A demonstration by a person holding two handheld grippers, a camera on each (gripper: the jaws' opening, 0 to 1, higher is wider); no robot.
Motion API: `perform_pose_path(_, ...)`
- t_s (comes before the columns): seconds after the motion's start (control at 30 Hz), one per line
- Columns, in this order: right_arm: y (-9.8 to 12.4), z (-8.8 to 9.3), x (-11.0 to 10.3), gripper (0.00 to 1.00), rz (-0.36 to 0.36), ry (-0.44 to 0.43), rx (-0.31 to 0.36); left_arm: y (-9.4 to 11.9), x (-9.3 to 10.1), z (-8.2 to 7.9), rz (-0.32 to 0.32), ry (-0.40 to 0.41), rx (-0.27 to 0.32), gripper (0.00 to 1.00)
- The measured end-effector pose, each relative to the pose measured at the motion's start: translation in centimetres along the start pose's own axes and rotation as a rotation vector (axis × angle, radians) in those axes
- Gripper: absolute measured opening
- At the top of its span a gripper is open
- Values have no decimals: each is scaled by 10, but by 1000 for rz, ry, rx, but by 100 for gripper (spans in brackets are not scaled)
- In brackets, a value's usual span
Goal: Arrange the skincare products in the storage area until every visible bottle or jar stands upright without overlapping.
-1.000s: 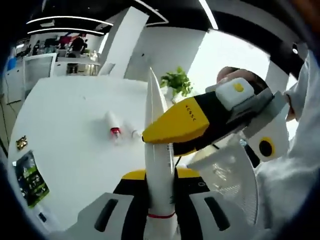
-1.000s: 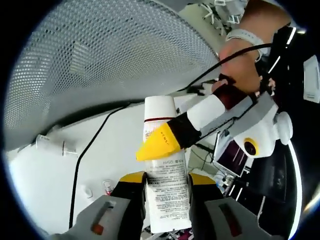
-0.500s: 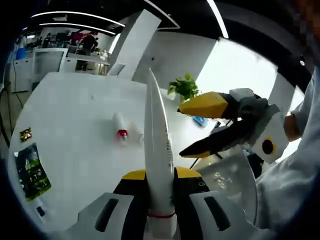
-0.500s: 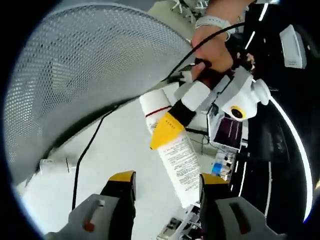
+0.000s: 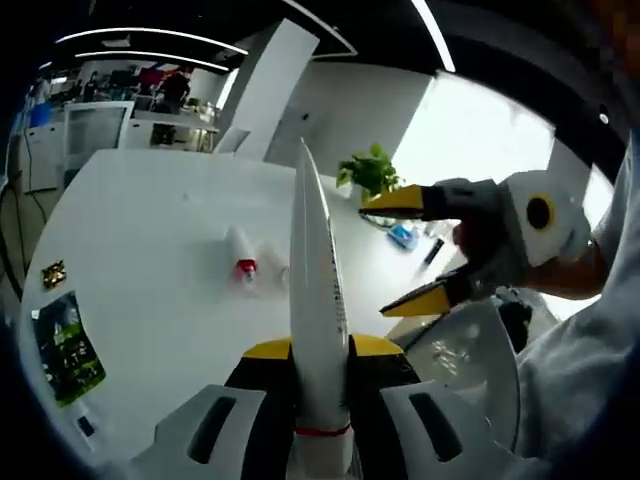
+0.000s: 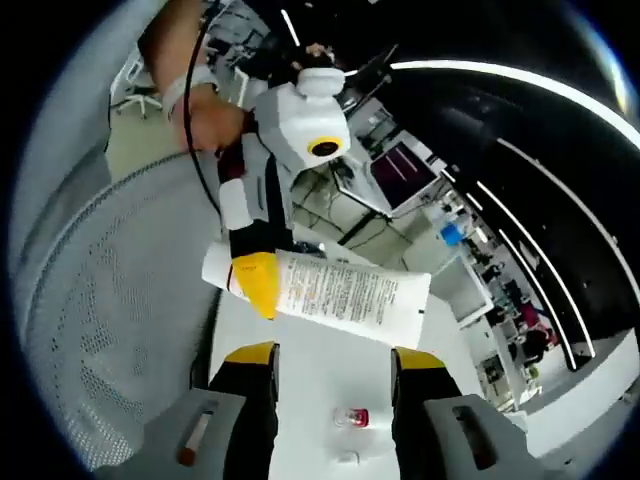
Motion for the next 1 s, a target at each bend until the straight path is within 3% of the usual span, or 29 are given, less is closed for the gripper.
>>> perform_pose_path(0.2, 0, 11, 0, 46, 8, -289, 22, -1, 0, 1, -15, -24, -15, 17)
perform_pose_path(0.4, -3, 21, 5, 60, 42, -796, 117, -3, 2, 4, -51, -97, -44, 17)
perform_pose_path(0.57, -9, 28, 1, 71, 25, -984, 161, -5, -1, 7, -87, -123, -80, 17)
perform_pose_path(0.6, -10, 30, -1, 73, 7, -1086, 195, -6, 0, 8, -90, -131, -88, 17)
perform_pose_path(0.77, -13, 36, -4, 86, 4, -1290, 302, -8, 4, 12, -85, -189, -130, 17)
perform_pose_path(1.0, -21, 46, -14, 85, -52, -1417, 291, -10, 8, 16, -61, -247, -161, 17)
Point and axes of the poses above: the point that each gripper's makers call its tool centre point, and the gripper's own axes: y roughly backward along the fingers, x roughly to its right, z roughly out of its underside, the point moved 10 cm from there along y, roughly backward along the fingers, and after that the axes turned 12 degrees about -y, right-handed, at the moved point
